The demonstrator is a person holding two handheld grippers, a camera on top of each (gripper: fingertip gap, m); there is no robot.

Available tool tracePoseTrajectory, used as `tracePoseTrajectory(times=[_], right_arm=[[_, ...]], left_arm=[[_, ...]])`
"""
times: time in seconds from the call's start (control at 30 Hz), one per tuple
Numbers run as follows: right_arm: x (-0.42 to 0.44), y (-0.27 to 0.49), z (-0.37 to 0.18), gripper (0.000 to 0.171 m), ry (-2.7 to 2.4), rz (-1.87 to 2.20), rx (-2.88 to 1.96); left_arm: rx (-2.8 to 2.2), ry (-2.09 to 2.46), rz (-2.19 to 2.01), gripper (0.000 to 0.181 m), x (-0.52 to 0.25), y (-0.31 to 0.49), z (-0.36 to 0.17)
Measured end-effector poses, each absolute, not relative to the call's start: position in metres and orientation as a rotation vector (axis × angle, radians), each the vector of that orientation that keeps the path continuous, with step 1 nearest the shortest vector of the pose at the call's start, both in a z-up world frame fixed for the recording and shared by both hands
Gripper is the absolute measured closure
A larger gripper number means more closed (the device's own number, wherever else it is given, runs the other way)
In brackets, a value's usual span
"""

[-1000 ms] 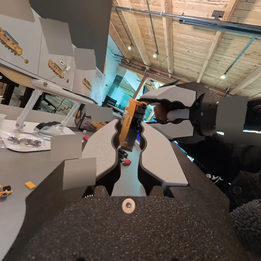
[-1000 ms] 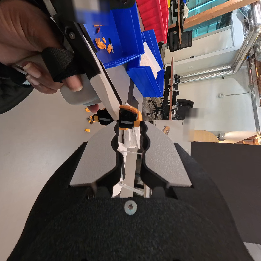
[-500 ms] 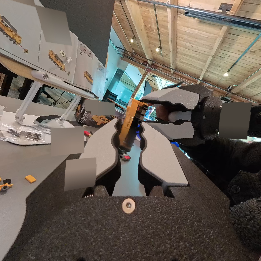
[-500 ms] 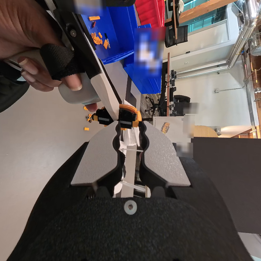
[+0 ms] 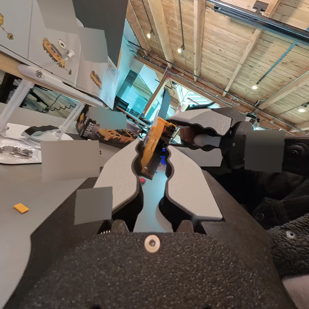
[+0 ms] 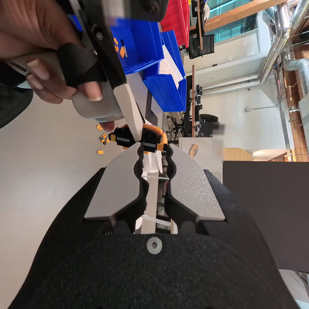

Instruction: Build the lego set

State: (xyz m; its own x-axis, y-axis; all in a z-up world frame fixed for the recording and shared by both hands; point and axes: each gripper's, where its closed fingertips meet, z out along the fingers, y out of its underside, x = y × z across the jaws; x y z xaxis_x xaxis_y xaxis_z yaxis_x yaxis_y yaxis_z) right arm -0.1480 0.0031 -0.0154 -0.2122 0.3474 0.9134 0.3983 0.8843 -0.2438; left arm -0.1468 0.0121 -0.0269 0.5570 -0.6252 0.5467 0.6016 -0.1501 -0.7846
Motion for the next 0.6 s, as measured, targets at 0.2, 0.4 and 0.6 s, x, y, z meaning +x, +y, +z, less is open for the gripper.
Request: tracePoseTrajectory(times=[0.2, 0.4, 0.6], right_arm=[[-0.145, 0.001, -0.013, 0.147, -1.816, -0.049, -0.524], [-0.143, -0.003, -0.014, 0.15, -1.819, -0.063, -0.455], [-0.14, -0.005, -0.017, 0.154, -1.833, -0.069, -0.385]], left_arm=[[-1.365, 0.053, -1.195, 0.158, -0.142, 0.01, -0.028], [-1.37, 0.069, -1.329, 0.157, -0.139, 0.007, -0.032], [-1.379, 0.097, -1.436, 0.157, -0.136, 0.004, -0.036]])
